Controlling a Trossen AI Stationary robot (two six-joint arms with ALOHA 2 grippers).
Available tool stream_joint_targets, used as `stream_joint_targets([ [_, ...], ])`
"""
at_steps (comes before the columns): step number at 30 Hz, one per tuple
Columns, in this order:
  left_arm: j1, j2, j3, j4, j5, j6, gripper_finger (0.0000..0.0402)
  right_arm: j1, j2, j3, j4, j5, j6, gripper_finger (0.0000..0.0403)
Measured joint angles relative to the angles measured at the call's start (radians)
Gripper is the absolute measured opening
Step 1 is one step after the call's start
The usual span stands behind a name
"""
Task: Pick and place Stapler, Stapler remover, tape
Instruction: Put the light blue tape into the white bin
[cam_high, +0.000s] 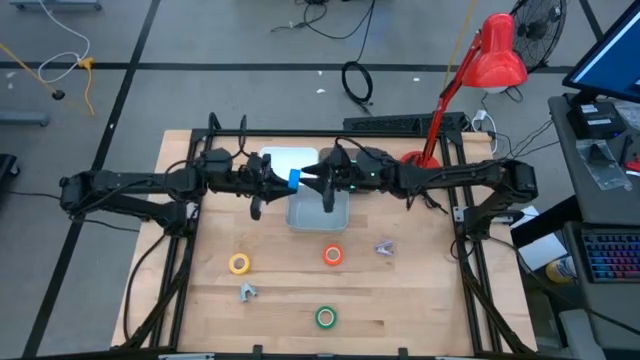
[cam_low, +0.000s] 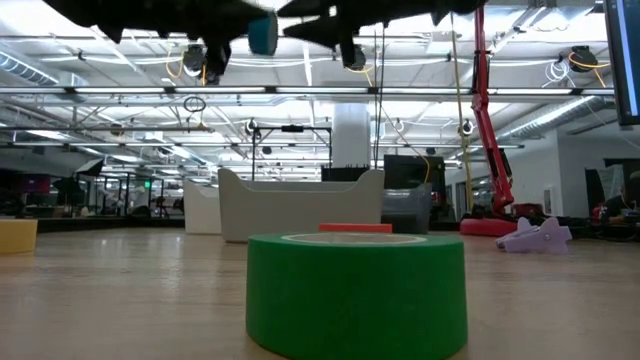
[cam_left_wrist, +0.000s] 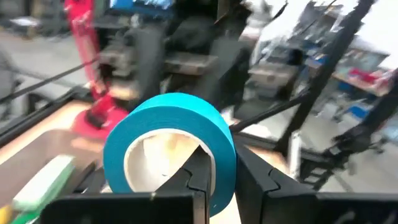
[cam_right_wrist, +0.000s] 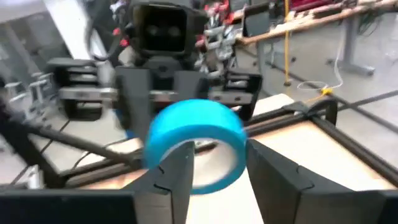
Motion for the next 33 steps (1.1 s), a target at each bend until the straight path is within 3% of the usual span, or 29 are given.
stream_joint_targets([
  [5,0.061,-0.005,-0.002,-0.094,-0.041,0.034,0.0039,0.004,-0.086,0.003,-0.260,-0.019,-0.032,0.0162],
  [9,0.114,-0.003,0.001,-0.223,-0.107,0.073,0.0039,0.003,-0.138,0.001,-0.467,0.054,-0.032,0.0162],
  [16,0.190,0.074,0.148,-0.609,-0.270,0.260,0.0039,0.004,-0.203,0.000,-0.728,0.174,-0.025,0.0154],
  [21,0.254,0.215,0.274,-0.728,-0.281,0.371,0.0039,0.004,-0.216,-0.003,-0.787,0.218,-0.028,0.0155],
  [30,0.346,0.541,0.478,-1.051,-0.246,0.493,0.0039,0.004,-0.224,-0.074,-0.711,0.217,-0.025,0.0148],
  [33,0.360,0.611,0.502,-1.080,-0.243,0.525,0.0039,0.004,-0.224,-0.087,-0.687,0.218,-0.025,0.0149],
])
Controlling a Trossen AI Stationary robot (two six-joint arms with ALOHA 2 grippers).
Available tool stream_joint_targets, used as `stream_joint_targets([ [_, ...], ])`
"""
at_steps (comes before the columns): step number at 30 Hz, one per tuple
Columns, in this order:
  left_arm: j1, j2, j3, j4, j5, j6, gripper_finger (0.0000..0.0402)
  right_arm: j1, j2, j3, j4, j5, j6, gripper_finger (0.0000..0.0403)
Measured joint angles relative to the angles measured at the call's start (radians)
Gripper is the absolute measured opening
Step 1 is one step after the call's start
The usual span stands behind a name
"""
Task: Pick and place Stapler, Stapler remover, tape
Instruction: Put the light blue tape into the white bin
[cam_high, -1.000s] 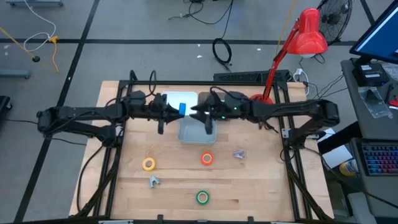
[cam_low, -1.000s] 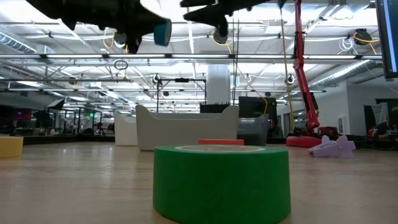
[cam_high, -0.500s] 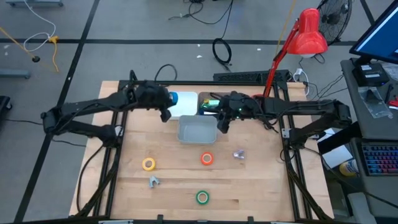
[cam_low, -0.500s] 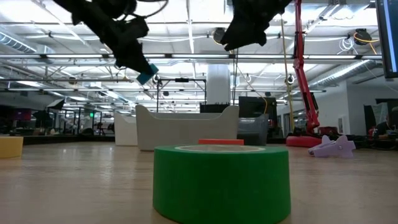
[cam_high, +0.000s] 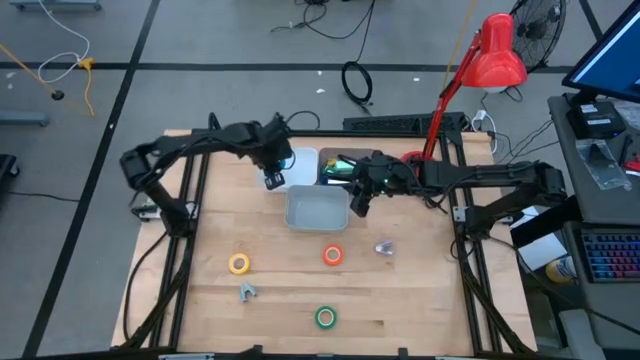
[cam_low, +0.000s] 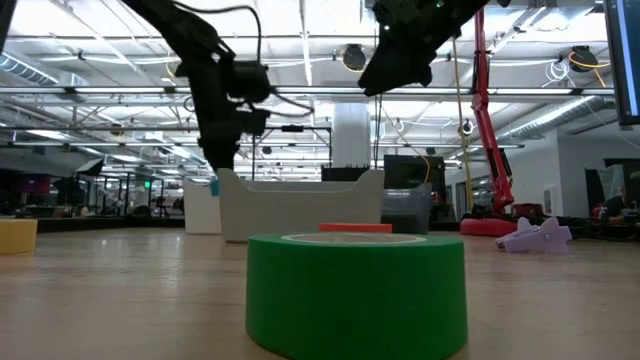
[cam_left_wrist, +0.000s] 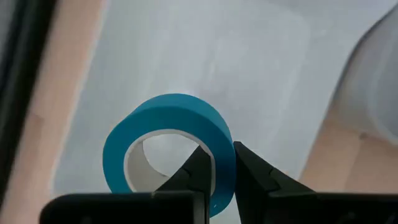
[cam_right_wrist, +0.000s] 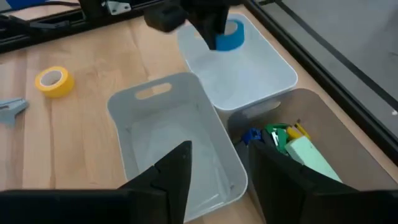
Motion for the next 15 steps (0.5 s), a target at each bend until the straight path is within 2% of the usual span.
stream_joint_targets([
  [5,0.014,0.075,0.000,-0.013,0.007,0.026,0.0039,0.000,0.000,-0.013,0.036,0.000,-0.002,0.0145],
  [15,0.035,0.138,0.001,0.012,-0.018,0.052,0.0039,0.000,0.000,-0.015,0.069,0.000,-0.001,0.0144],
])
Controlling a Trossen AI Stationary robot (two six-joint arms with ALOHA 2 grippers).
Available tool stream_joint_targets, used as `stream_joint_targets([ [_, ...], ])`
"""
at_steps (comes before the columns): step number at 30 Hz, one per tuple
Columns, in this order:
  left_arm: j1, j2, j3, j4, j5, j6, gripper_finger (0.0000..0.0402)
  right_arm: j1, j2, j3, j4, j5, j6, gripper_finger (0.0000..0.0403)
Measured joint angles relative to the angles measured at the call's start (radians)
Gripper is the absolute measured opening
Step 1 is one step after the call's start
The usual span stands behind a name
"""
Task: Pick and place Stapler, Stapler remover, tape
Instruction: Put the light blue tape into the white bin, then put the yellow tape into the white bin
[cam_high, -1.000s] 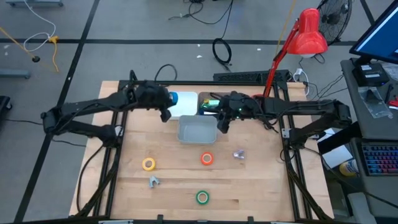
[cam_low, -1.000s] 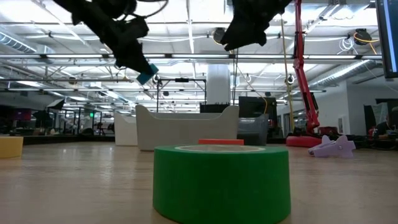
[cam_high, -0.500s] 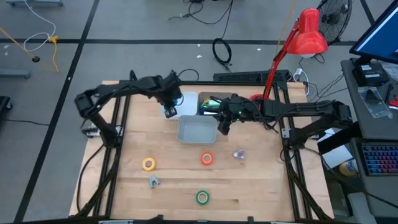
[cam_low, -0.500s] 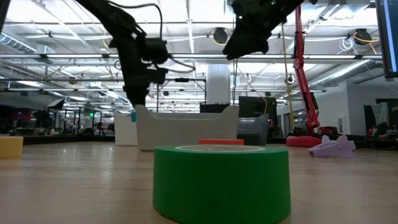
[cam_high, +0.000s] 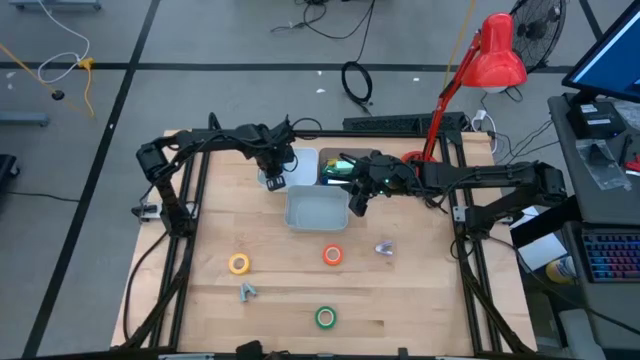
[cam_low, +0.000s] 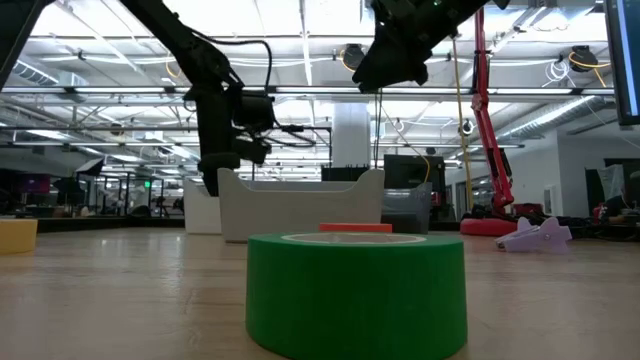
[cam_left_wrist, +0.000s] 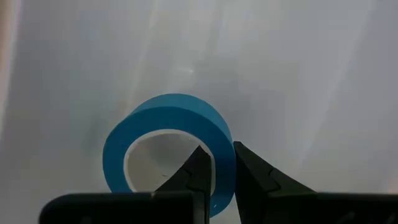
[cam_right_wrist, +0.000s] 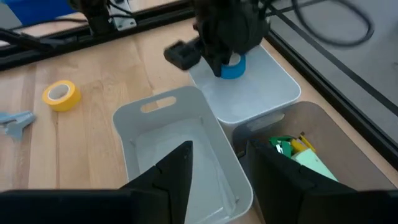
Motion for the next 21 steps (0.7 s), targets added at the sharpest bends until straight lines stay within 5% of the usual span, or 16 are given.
stream_joint_targets([
  [10,0.004,0.058,0.000,0.005,-0.054,0.005,0.0046,0.000,0.001,0.000,0.025,0.000,0.001,0.0144],
  [21,-0.001,0.055,0.000,0.025,-0.056,-0.008,0.0138,0.000,0.001,0.000,0.025,-0.003,0.001,0.0143],
])
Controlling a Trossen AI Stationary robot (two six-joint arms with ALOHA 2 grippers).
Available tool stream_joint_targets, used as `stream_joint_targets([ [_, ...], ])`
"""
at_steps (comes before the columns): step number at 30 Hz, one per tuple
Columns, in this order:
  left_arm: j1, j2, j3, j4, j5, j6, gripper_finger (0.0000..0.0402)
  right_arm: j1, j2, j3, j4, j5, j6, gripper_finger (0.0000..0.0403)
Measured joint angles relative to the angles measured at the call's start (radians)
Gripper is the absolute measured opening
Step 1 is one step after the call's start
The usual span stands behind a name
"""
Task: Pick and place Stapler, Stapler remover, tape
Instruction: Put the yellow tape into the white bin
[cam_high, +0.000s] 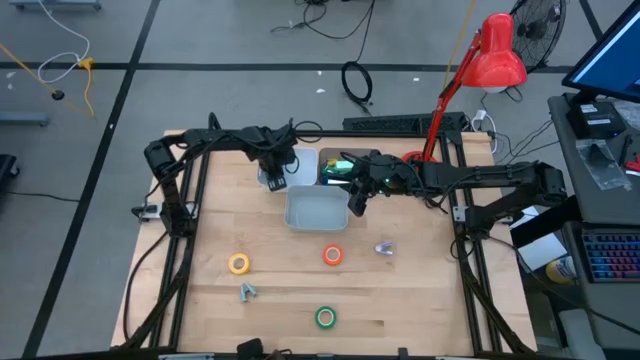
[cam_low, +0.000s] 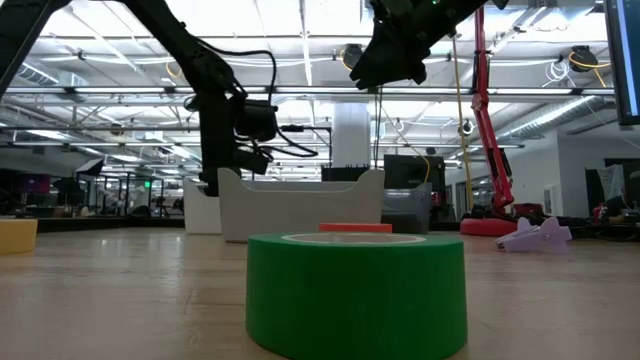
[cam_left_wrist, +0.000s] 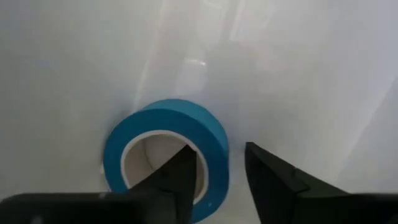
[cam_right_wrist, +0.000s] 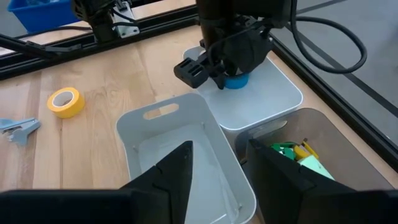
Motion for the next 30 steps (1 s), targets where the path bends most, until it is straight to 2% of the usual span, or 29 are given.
stream_joint_targets([
  [5,0.000,-0.006,0.008,-0.015,0.000,-0.001,0.0182,0.000,0.000,0.000,0.000,0.000,0.000,0.0140],
  [13,0.001,-0.006,0.126,-0.128,0.000,-0.016,0.0226,0.000,0.000,0.000,0.000,0.000,0.000,0.0139],
  [17,0.000,-0.006,0.221,-0.255,-0.001,-0.055,0.0231,0.000,0.000,0.000,0.000,0.000,0.000,0.0139],
  [21,-0.013,-0.007,0.302,-0.448,0.000,-0.157,0.0232,0.000,0.000,0.000,-0.001,0.000,-0.001,0.0139],
  [26,-0.073,-0.067,0.287,-0.609,0.002,-0.263,0.0232,0.000,0.000,0.000,-0.023,-0.001,-0.010,0.0139],
  [30,-0.148,-0.187,0.204,-0.608,0.029,-0.316,0.0232,0.000,0.000,0.000,-0.069,-0.001,-0.033,0.0139],
])
